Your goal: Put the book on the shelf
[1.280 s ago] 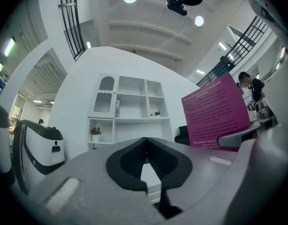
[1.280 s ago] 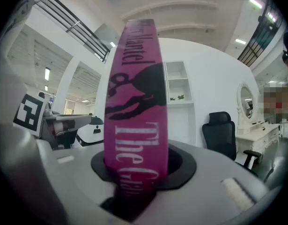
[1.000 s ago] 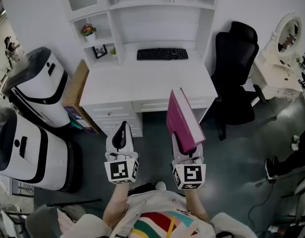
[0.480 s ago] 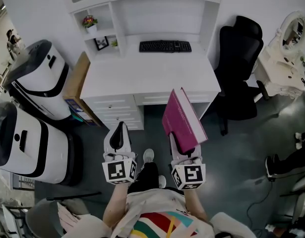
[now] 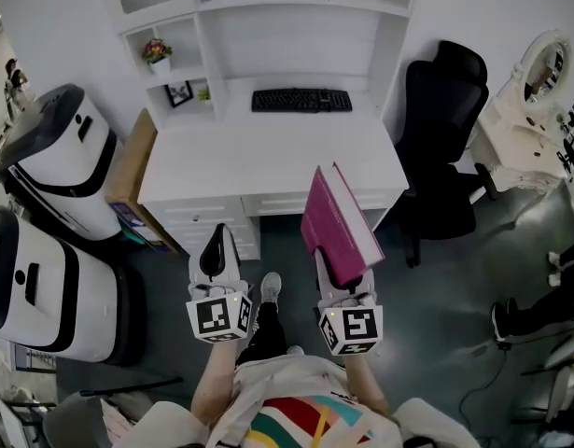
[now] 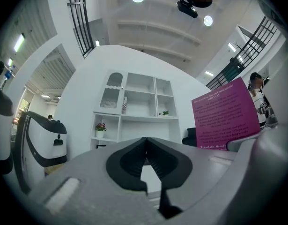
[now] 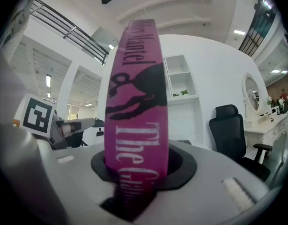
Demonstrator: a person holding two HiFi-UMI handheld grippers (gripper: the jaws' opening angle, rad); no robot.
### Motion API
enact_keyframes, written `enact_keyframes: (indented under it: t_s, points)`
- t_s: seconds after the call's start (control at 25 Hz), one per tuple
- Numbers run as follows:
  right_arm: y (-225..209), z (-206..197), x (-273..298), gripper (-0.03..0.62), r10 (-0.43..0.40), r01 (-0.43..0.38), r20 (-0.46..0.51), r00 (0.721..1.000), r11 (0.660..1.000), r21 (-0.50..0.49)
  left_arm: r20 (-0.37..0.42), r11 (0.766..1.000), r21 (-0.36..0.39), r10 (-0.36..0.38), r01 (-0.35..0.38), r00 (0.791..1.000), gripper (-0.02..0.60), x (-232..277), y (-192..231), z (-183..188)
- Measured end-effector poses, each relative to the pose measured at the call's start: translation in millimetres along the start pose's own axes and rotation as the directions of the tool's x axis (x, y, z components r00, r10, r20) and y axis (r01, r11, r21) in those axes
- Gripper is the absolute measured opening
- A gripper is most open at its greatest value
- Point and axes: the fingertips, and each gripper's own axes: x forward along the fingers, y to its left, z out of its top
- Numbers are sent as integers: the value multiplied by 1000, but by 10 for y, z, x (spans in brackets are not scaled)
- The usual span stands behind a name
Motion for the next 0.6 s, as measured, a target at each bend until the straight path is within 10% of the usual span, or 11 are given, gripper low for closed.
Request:
enact_keyframes:
  t_s: [0.6]
  points:
    - [-533,4,1588,144,-67,67,-28,997,998,13,-44,997,-32,-70,69,997,3,1704,290,-386]
